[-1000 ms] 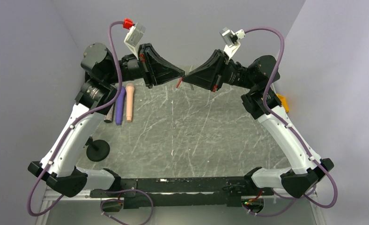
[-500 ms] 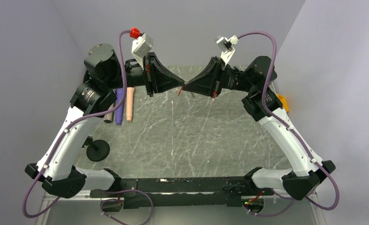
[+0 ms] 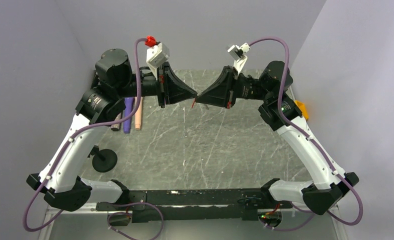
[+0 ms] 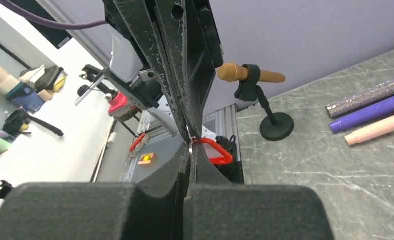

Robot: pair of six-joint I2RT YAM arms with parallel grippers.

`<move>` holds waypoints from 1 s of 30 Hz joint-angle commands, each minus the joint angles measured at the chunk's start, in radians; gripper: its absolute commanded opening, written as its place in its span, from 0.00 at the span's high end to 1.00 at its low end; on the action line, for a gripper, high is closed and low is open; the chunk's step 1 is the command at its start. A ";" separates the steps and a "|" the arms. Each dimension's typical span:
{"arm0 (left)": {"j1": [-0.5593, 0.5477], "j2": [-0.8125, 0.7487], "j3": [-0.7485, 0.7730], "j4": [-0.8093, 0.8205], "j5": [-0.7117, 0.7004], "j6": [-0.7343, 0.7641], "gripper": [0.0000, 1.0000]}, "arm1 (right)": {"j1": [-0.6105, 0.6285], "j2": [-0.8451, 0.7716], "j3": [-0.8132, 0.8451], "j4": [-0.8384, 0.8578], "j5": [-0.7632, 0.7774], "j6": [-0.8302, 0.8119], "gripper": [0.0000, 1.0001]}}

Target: Remove the keys from the keyring

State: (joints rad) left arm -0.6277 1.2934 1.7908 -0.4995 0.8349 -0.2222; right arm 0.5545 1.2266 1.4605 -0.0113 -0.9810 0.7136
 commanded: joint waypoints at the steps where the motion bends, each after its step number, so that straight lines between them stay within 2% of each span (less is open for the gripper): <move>1: -0.037 0.012 0.024 -0.080 0.049 0.050 1.00 | 0.009 -0.004 0.018 0.043 0.021 -0.019 1.00; 14: -0.081 0.027 0.037 -0.187 0.029 0.148 1.00 | 0.018 0.048 0.085 -0.107 -0.037 -0.102 1.00; 30: -0.117 0.049 0.041 -0.260 0.024 0.200 1.00 | 0.029 0.068 0.113 -0.205 -0.070 -0.147 1.00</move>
State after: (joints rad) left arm -0.6891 1.3090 1.8294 -0.7242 0.7872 -0.0460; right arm 0.5598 1.2816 1.5204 -0.2634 -1.1091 0.5900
